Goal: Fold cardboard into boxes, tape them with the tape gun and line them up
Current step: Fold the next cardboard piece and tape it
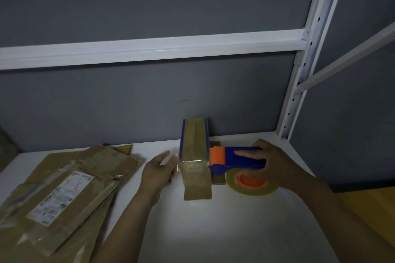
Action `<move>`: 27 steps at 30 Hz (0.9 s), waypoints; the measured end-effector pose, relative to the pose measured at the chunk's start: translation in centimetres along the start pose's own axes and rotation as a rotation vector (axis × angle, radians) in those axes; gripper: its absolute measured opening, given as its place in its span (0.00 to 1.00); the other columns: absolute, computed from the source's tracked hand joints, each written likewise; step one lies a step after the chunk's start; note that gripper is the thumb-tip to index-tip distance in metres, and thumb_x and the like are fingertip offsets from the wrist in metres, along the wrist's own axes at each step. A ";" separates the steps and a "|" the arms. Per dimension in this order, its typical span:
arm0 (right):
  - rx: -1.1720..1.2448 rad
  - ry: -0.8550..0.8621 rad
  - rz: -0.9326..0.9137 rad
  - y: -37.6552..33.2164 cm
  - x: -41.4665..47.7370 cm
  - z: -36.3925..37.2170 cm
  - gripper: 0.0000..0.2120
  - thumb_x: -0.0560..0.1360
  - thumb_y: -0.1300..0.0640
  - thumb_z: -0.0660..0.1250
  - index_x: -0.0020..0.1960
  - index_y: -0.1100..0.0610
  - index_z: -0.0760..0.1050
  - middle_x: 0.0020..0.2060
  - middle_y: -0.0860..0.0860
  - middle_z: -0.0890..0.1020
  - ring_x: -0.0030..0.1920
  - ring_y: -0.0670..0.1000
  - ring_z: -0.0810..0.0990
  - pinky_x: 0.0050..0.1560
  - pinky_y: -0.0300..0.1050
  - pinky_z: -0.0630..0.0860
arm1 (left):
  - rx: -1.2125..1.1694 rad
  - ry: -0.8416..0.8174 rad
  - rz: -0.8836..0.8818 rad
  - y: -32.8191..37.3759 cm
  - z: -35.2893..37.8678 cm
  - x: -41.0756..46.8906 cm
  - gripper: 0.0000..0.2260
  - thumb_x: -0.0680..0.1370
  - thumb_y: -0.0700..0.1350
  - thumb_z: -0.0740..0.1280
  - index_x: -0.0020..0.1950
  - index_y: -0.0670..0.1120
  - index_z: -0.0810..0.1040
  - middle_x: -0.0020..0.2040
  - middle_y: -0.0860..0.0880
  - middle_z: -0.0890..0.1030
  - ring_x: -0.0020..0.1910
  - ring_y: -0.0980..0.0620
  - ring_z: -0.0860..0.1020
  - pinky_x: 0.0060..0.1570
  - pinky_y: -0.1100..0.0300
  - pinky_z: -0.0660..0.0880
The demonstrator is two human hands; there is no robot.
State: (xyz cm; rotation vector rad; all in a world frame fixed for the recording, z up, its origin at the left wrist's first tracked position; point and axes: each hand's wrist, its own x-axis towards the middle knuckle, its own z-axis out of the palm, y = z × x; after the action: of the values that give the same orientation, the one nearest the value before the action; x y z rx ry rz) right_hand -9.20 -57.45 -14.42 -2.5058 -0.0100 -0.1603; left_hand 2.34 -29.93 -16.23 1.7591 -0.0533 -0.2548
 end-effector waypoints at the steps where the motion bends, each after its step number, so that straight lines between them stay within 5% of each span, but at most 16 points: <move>1: -0.002 -0.003 0.000 -0.1 0.1 0.2 0.28 0.71 0.50 0.74 0.64 0.36 0.64 0.50 0.38 0.67 0.52 0.37 0.69 0.48 0.26 0.68 | 0.068 0.010 0.009 -0.3 -0.2 0.2 0.19 0.78 0.55 0.65 0.68 0.53 0.72 0.34 0.48 0.79 0.34 0.51 0.74 0.37 0.58 0.74; 5: -0.028 -0.020 -0.004 -1.2 0.5 0.5 0.29 0.71 0.49 0.73 0.66 0.36 0.63 0.50 0.37 0.66 0.52 0.40 0.70 0.47 0.25 0.67 | 0.264 0.024 0.211 -1.4 -0.8 1.0 0.26 0.78 0.66 0.57 0.73 0.57 0.65 0.57 0.47 0.82 0.54 0.51 0.80 0.58 0.48 0.76; 9: -0.049 -0.042 -0.027 -3.3 1.1 2.5 0.29 0.73 0.49 0.71 0.67 0.34 0.60 0.53 0.43 0.66 0.55 0.43 0.69 0.48 0.27 0.67 | 0.094 -0.049 0.368 -1.2 -0.4 -0.4 0.23 0.80 0.62 0.55 0.72 0.53 0.66 0.74 0.54 0.66 0.72 0.59 0.64 0.74 0.52 0.60; 11: -0.081 -0.017 -0.053 -4.0 1.2 3.2 0.30 0.74 0.49 0.70 0.71 0.36 0.60 0.55 0.46 0.67 0.55 0.45 0.70 0.49 0.30 0.68 | 0.302 -0.094 0.416 -1.5 -1.0 -0.1 0.30 0.77 0.67 0.53 0.75 0.55 0.60 0.77 0.59 0.54 0.77 0.58 0.50 0.77 0.49 0.49; 14: -0.112 -0.022 -0.064 -4.6 1.2 3.2 0.31 0.75 0.49 0.69 0.73 0.39 0.59 0.57 0.47 0.68 0.57 0.47 0.70 0.50 0.32 0.70 | 0.870 -0.138 0.756 -2.1 -2.7 1.3 0.41 0.71 0.76 0.50 0.78 0.56 0.50 0.78 0.61 0.45 0.77 0.55 0.36 0.74 0.48 0.34; 20: -0.220 -0.064 -0.043 -4.9 0.8 2.6 0.32 0.75 0.46 0.68 0.75 0.40 0.56 0.60 0.48 0.68 0.59 0.47 0.70 0.52 0.35 0.72 | 1.036 -0.215 0.917 -2.0 -2.1 1.6 0.47 0.68 0.77 0.57 0.78 0.51 0.54 0.77 0.55 0.55 0.77 0.55 0.50 0.75 0.56 0.49; 27: -0.216 -0.089 0.062 -3.4 -2.1 0.2 0.32 0.74 0.44 0.68 0.73 0.37 0.57 0.56 0.45 0.67 0.56 0.46 0.71 0.53 0.37 0.72 | 1.165 -0.193 0.871 -1.2 -1.2 1.3 0.47 0.67 0.78 0.52 0.78 0.51 0.56 0.78 0.52 0.58 0.77 0.52 0.53 0.74 0.54 0.48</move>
State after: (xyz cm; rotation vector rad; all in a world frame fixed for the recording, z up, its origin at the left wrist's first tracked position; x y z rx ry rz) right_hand -11.37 -54.55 -12.88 -2.7233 0.0509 -0.0245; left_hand 3.73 -28.78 -17.35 2.6174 -1.2916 0.3322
